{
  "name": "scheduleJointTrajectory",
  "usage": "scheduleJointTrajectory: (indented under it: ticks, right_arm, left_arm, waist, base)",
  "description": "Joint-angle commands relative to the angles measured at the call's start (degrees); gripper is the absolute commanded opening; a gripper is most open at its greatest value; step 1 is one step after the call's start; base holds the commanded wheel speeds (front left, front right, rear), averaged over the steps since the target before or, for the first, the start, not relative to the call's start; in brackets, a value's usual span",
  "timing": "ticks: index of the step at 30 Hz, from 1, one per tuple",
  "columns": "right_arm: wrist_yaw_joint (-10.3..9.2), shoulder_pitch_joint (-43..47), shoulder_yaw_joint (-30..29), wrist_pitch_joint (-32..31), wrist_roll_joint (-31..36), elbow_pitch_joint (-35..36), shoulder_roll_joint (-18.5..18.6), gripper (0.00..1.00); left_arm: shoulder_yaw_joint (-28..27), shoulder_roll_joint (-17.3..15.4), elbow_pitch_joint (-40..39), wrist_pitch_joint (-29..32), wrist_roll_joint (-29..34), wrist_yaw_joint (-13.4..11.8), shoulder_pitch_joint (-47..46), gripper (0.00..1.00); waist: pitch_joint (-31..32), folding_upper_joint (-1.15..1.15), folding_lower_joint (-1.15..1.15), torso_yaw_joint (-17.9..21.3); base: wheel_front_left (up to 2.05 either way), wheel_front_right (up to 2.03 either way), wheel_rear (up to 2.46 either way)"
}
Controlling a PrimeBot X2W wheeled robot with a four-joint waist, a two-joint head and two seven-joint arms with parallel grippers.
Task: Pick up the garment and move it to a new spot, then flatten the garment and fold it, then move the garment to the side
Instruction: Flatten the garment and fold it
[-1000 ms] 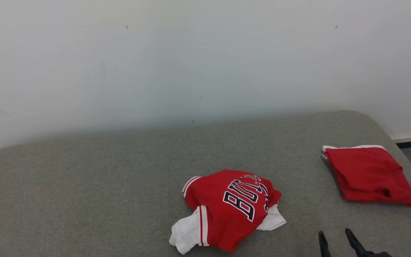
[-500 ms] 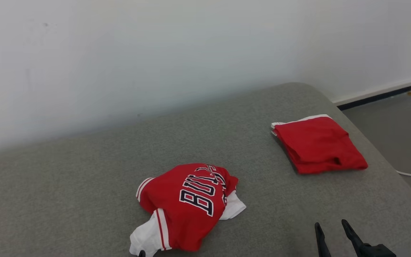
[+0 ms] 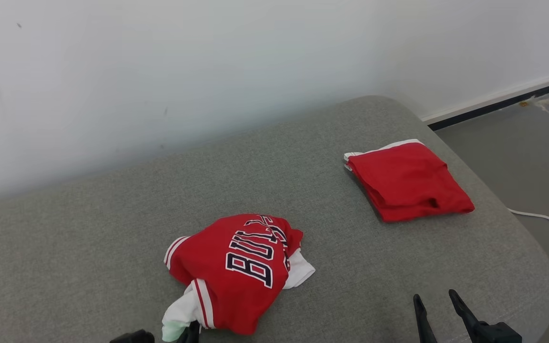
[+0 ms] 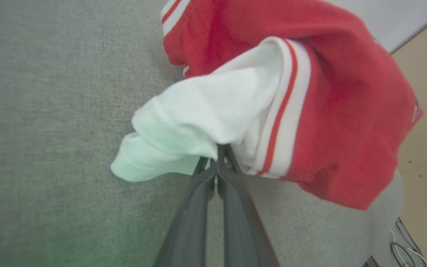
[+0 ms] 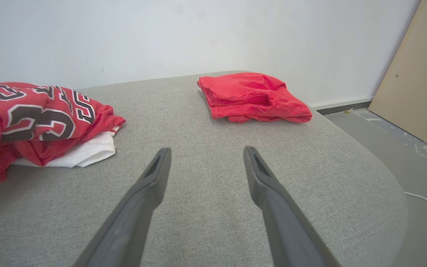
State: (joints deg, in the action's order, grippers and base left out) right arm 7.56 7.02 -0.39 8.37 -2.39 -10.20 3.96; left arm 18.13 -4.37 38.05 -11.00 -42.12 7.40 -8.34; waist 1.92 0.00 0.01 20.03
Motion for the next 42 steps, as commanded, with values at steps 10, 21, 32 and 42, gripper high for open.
scheduleJointTrajectory:
  ticks: [10, 21, 32, 42]
  right_arm:
    - [-0.13, 0.3, 0.2, -0.1, 0.2, -0.1, 0.0, 1.0]
    - [-0.13, -0.4, 3.3, -0.1, -0.3, -1.4, -0.2, 1.0]
    - [-0.13, -0.8, 3.6, 0.8, -0.8, -2.9, -0.4, 1.0]
    - [-0.13, -0.8, 4.0, 1.2, -0.9, -3.3, -0.7, 1.0]
  left_arm:
    - [3.4, -1.0, -11.8, -4.0, 7.3, 0.1, -14.6, 0.0]
    - [6.3, 1.5, -25.7, -4.1, 8.9, -1.1, -39.3, 0.0]
    - [5.5, 1.4, -29.8, -4.1, 6.3, -8.3, -40.3, 0.0]
    - [-5.6, -0.8, -17.5, -4.1, 12.5, -9.4, -23.2, 0.0]
  waist:
    - [1.8, 0.0, -0.01, -3.3]
    - [3.1, 0.0, -0.01, -2.0]
    - [2.4, 0.0, -0.01, -4.5]
    - [1.3, 0.0, -0.01, -10.8]
  base:
    - [0.0, 0.0, 0.0]
    - [0.0, 0.0, 0.0]
    - [0.0, 0.0, 0.0]
    - [0.0, 0.0, 0.0]
